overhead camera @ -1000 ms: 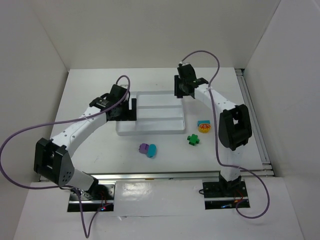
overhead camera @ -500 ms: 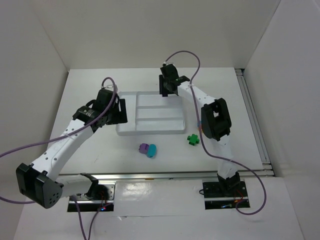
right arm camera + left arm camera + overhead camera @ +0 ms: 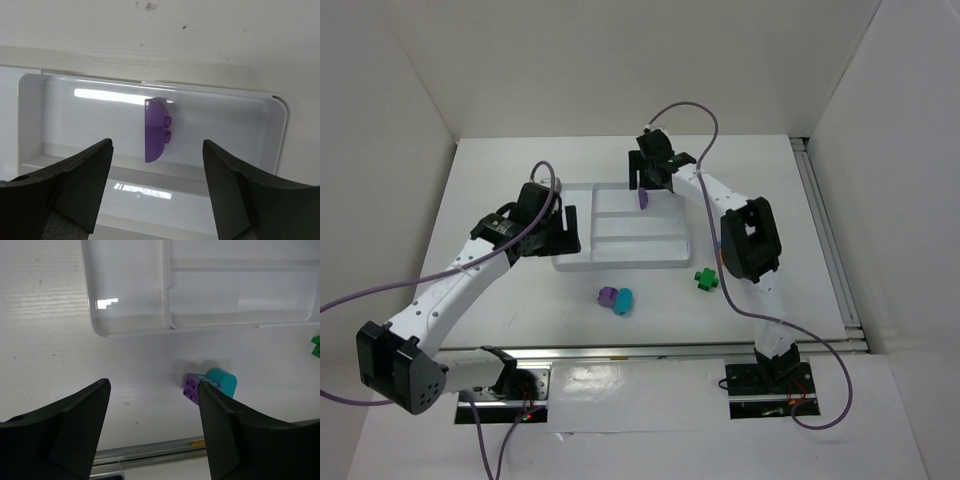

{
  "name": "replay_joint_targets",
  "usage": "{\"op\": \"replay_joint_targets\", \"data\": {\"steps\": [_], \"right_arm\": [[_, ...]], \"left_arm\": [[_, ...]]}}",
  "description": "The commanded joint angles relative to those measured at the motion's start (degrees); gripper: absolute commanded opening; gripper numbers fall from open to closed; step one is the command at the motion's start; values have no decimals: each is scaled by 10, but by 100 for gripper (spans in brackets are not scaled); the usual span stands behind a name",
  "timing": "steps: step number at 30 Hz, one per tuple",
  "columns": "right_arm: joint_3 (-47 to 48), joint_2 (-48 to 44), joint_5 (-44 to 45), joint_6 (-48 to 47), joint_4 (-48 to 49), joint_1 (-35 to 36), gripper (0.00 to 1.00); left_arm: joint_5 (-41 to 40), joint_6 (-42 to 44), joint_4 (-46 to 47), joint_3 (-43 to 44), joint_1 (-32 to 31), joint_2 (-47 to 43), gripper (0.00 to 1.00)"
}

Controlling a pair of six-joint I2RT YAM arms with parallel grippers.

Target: Sort the legos into containers by color

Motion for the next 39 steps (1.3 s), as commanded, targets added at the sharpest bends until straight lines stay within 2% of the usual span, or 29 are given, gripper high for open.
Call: {"op": "replay_joint_targets", "data": {"steps": [1, 5, 8, 9, 11, 13, 18, 21, 25, 27, 31, 32, 34, 35, 39], "right_arm": [[-10, -87, 20, -14, 4, 5, 78], [-185, -224, 34, -74, 45, 28, 77], [-274, -294, 39, -54, 45, 22, 77], [-333, -345, 39, -34, 50, 16, 77], [-387, -395, 32, -17, 57, 16, 78], [-439, -455, 22, 0, 57, 16, 79], [-455, -500, 49, 6, 9, 11, 79], [-450, -500, 33, -11, 3, 3, 81], [-445, -475, -103, -90, 16, 23, 82], [-456, -475, -132, -110, 28, 71, 83], [-487, -494, -76, -96, 53, 130, 86], [-492, -494, -71, -84, 53, 130, 86], [-507, -502, -46, -73, 53, 130, 86], [-507, -516, -38, -64, 53, 130, 86], [-514, -549, 30, -43, 31, 130, 86]], "left_arm": [[28, -6, -8, 21, -2, 3, 82], [98, -12, -80, 54, -2, 34, 82], [134, -40, -80, 36, -8, 39, 82], [145, -58, -68, 25, -16, 39, 83], [152, -53, -16, -4, -35, 25, 83], [102, -35, 5, -18, -70, 20, 87], [85, -84, -62, 35, -65, 78, 87], [110, -161, -63, 18, -92, 92, 85], [99, -258, -51, -27, -111, 42, 84], [79, -274, -51, -43, -111, 3, 85], [132, -277, -45, -48, -111, 6, 87], [171, -304, -45, -54, -111, 15, 87], [199, -347, -39, -55, -111, 42, 91], [205, -394, -39, -55, -111, 54, 92], [205, -450, -96, -12, -106, 119, 93]]}}
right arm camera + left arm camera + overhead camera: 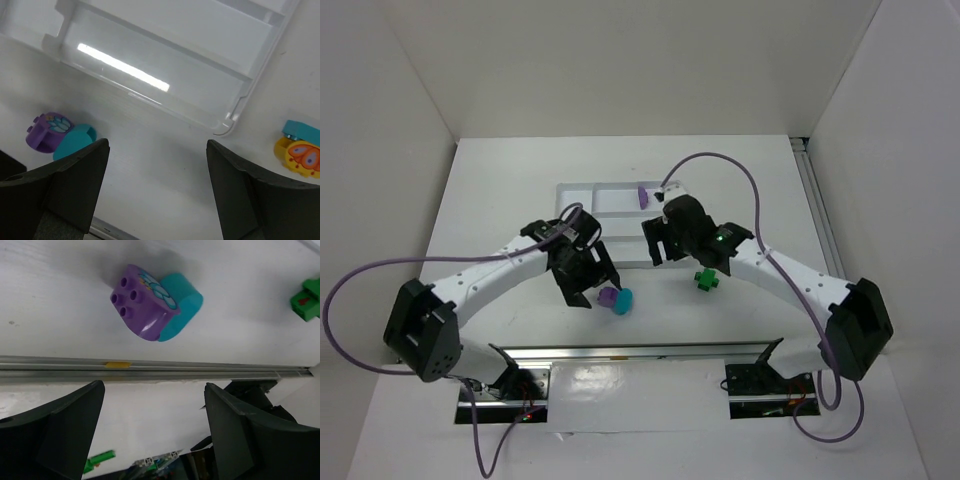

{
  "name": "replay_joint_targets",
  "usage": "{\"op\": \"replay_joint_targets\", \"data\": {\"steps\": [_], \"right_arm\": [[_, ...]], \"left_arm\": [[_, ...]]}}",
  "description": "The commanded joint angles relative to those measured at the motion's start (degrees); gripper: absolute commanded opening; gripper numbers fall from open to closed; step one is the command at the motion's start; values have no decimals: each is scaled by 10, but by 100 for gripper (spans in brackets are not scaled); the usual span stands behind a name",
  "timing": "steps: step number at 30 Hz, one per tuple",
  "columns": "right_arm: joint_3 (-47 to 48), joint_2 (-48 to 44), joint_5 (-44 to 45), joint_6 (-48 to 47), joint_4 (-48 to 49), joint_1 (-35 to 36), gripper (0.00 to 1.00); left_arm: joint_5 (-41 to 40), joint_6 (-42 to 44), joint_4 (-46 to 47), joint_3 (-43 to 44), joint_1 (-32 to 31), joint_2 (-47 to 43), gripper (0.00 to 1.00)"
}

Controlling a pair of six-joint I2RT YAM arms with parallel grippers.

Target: Sort the legos into containers by color

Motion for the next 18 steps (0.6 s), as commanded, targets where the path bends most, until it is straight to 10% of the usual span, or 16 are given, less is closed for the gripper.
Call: {"op": "replay_joint_targets", "data": {"steps": [1, 18], "right_arm": [[2, -62, 92, 28, 4, -3, 86], [-47, -155, 134, 44, -25, -21, 86]], "left_arm": [[29, -94, -50, 43, 5, 48, 94], [-8, -226, 12, 17, 9, 96, 91]]}}
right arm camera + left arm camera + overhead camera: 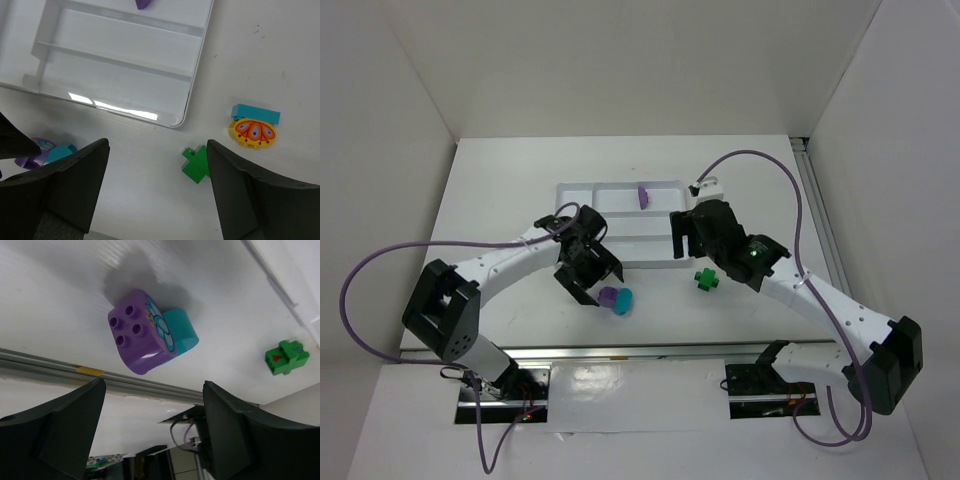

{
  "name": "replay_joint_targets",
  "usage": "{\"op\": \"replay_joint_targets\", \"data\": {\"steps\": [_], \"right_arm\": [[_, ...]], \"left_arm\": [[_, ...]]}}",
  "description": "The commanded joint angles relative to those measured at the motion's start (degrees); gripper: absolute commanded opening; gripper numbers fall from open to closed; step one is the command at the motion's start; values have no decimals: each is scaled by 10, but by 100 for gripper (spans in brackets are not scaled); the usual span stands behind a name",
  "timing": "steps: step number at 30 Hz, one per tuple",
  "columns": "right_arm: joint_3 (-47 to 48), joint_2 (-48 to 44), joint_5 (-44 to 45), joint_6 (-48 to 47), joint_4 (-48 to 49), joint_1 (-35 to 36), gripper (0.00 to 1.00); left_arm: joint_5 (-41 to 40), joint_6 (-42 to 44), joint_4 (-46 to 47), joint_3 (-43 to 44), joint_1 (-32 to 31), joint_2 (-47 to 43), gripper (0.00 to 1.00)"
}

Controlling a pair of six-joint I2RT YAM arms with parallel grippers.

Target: Sort the legos into containers by color

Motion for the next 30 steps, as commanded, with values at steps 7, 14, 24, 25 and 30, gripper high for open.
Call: {"op": "replay_joint_targets", "data": {"steps": [7, 14, 24, 25, 30], "right_arm": [[-8, 6, -6, -15, -8, -3, 86], [-14, 6, -43, -10, -8, -3, 86], [-19, 12, -43, -4, -8, -3, 86], [-19, 17, -43, -4, -8, -3, 86], [-19, 17, -43, -4, -8, -3, 86]], "left_arm": [[-33, -122, 52, -45, -8, -16, 88], [-33, -150, 88, -64, -14, -10, 78], [-44, -133, 100, -64, -19, -4, 60], [-44, -128, 100, -69, -19, -4, 65], [-44, -108, 100, -64, -19, 13, 86]]}}
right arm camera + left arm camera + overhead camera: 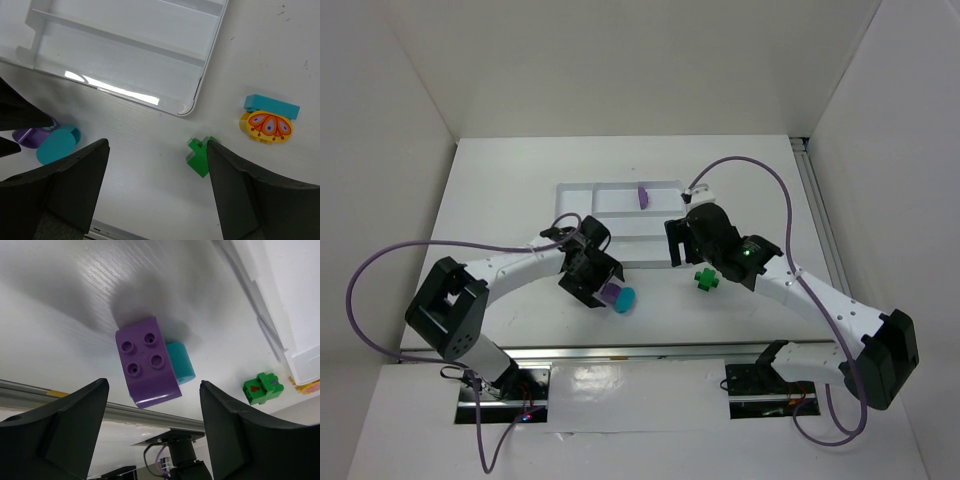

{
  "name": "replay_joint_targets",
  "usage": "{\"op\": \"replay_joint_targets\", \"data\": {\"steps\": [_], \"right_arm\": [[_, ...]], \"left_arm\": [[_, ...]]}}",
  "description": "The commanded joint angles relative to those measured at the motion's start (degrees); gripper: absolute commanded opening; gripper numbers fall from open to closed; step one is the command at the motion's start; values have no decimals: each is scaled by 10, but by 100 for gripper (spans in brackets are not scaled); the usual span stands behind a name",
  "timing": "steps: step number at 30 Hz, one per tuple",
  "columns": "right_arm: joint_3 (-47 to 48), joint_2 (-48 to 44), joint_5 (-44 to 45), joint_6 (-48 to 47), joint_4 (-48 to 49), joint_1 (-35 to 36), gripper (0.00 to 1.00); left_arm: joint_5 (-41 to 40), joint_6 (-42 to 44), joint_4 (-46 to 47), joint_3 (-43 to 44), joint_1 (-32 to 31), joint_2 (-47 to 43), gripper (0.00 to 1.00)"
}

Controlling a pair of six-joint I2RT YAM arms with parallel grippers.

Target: Sort the legos into containers by color

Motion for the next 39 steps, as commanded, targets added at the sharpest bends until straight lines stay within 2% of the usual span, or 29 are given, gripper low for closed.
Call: {"op": "replay_joint_targets", "data": {"steps": [1, 7, 10, 11, 15, 16, 17, 20, 25, 27, 29, 31, 32, 34, 39], "right_arm": [[-1, -2, -3, 5, -4, -3, 86], [4, -2, -8, 5, -4, -3, 86], [5, -2, -8, 5, -4, -3, 86], [5, 3, -8, 5, -4, -3, 86], [5, 10, -14, 5, -4, -3, 86], [5, 10, -27, 12, -4, -3, 86], [5, 10, -27, 12, -4, -3, 86], [-28, -12, -60, 27, 38, -3, 86], [-68, -74, -164, 37, 138, -3, 86], [-26, -62, -164, 49, 123, -3, 86], [23, -46, -157, 49, 97, -3, 86], [51, -54, -175, 49, 118, -3, 86], [51, -68, -202, 49, 167, -3, 86], [44, -68, -223, 49, 208, -3, 86], [60, 7, -249, 63, 250, -3, 86]], "left_arm": [[-4, 17, -4, 7, -3, 16, 86], [-16, 3, -4, 7, -3, 33, 78], [-16, -3, -4, 1, -3, 33, 69], [-16, -3, -4, 1, -3, 27, 61], [-26, 12, -4, 19, -3, 20, 41], [-26, 28, -4, 31, -3, 20, 30], [-26, 34, -4, 38, -3, 20, 27], [-31, 70, -4, 82, -3, 15, 0], [-3, 174, -4, 184, 34, 15, 0], [48, 205, 4, 223, 59, 8, 0], [98, 219, 37, 235, 84, 2, 0], [160, 227, 69, 235, 121, -4, 0], [170, 234, 87, 241, 140, -4, 0], [198, 252, 88, 254, 159, 11, 0], [236, 258, 88, 261, 179, 17, 0]]}}
